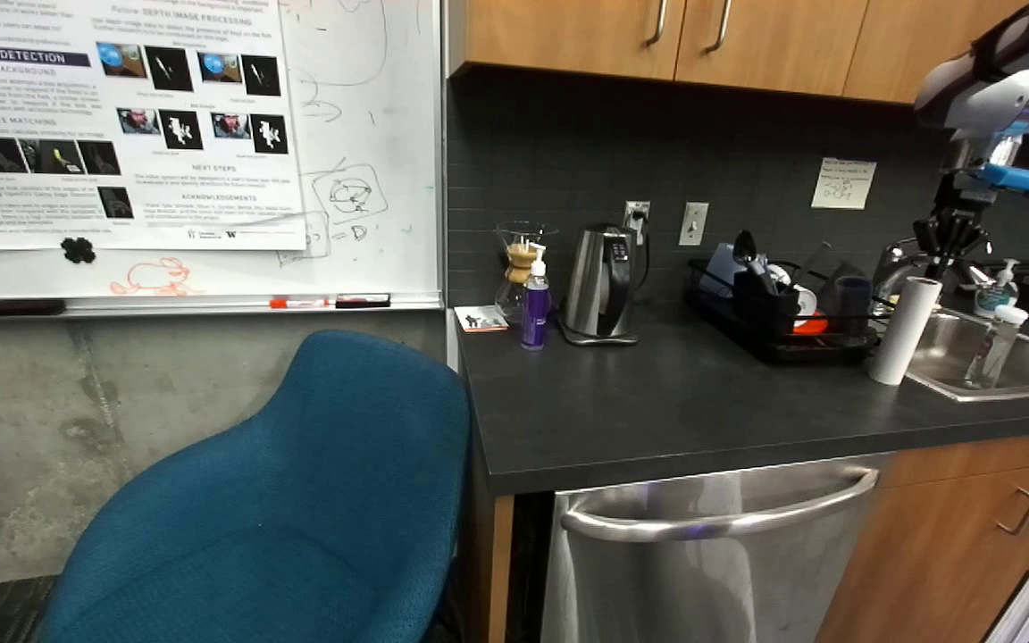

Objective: Move the paper towel roll to the left.

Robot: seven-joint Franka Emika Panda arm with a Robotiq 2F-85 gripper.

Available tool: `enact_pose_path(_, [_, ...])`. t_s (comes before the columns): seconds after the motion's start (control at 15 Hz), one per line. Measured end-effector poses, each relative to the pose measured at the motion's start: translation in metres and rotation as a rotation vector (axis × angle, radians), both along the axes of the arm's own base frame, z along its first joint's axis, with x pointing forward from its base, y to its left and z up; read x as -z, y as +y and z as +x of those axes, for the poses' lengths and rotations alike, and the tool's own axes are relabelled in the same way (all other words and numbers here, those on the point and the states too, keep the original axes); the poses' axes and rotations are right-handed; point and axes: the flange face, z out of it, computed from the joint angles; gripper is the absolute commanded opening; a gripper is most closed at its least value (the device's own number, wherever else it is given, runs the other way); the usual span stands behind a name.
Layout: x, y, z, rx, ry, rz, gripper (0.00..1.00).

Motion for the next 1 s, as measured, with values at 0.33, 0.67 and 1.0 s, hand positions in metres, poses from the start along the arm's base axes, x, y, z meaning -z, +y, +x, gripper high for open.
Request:
enact_pose_path(0.33, [-0.005,-0.005,0.001,0.012,-0.016,0.010,0.00])
enact_pose_path(0.67, [0.000,-0.005,0.008,0.005,-0.010,0.011,0.00])
enact_pose_path(1.0, [0.009,-0.007,0.014,0.000,-0.004,0.001,0.00])
